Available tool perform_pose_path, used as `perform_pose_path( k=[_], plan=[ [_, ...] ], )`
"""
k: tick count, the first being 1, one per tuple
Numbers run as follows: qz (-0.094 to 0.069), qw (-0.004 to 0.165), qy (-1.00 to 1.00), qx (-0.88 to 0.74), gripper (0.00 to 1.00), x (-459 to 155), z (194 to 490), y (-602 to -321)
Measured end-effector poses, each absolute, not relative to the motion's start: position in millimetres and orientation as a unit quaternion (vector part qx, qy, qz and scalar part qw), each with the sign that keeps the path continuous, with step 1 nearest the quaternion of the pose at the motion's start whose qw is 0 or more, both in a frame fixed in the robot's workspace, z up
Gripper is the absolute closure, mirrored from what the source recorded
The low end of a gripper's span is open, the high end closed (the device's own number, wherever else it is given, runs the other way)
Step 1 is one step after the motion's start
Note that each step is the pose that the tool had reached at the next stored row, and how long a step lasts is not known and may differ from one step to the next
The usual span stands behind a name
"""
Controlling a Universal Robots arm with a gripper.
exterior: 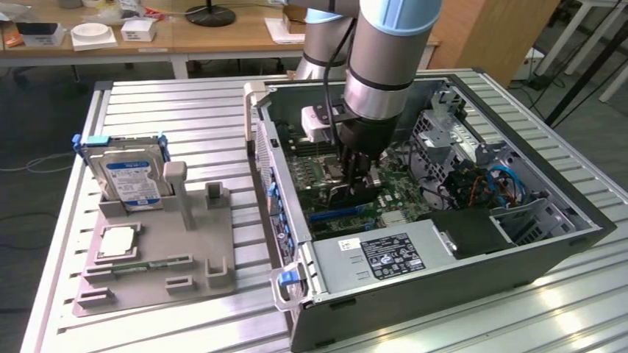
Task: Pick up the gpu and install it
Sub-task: 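Insert the gpu into the slot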
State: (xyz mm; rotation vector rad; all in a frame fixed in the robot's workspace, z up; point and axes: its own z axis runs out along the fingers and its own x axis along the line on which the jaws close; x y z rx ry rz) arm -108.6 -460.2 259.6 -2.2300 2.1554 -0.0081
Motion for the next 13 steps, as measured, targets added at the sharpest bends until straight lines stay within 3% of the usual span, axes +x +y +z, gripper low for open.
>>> perform_pose_path(
  k=[13],
  plan=[
    [-0.003,0.02,0.697,-0.717,0.74,-109.9,259.4,-462.5]
  ],
)
